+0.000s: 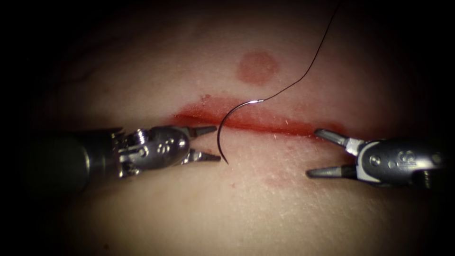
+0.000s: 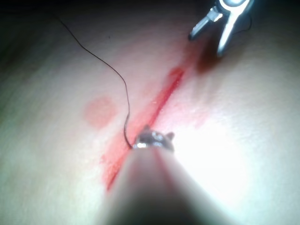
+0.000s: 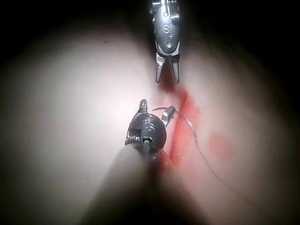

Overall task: Wound Closure
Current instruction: Pick up the needle near the tip using the left gripper.

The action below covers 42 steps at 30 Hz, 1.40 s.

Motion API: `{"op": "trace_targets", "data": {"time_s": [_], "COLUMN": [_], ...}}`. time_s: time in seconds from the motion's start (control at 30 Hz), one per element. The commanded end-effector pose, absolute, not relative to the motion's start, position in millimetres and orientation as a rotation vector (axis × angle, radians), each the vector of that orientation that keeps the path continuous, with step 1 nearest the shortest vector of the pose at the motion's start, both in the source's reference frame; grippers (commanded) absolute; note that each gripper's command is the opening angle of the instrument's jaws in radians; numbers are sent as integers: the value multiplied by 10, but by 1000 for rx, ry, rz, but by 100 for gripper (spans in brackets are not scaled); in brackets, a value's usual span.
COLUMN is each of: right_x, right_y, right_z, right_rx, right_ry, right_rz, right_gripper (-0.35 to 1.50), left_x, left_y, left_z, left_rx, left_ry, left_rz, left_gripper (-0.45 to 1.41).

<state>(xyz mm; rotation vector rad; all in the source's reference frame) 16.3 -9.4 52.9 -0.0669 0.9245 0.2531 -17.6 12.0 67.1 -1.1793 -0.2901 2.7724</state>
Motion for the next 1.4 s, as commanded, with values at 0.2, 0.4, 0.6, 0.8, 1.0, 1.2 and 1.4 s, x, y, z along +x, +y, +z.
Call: {"op": "trace_targets", "data": {"time_s": [0.2, 0.4, 0.6, 0.8, 1.0, 1.2, 1.4], "right_x": [168, 168, 168, 168, 169, 169, 169], "right_y": [-99, -99, -99, -100, -100, -100, -101], "right_z": [535, 535, 535, 535, 535, 534, 534], "right_rx": [-64, -64, -64, -65, -65, -65, -65], "right_ry": [926, 926, 926, 926, 926, 926, 926], "right_rz": [253, 253, 253, 253, 253, 253, 253], "right_gripper": [77, 77, 77, 77, 77, 77, 77], "left_x": [-184, -192, -209, -208, -209, -215, -215], "left_y": [133, 148, 134, 109, 129, 132, 124], "left_z": [685, 697, 719, 736, 746, 756, 774], "left_rx": [-1174, -1145, -1063, -1020, -1003, -963, -854], "left_ry": [-502, -625, -760, -896, -868, -867, -908], "left_rz": [3035, 3136, 3241, 3320, 3352, 3372, 3422], "left_gripper": [13, 13, 13, 13, 13, 13, 13]}}
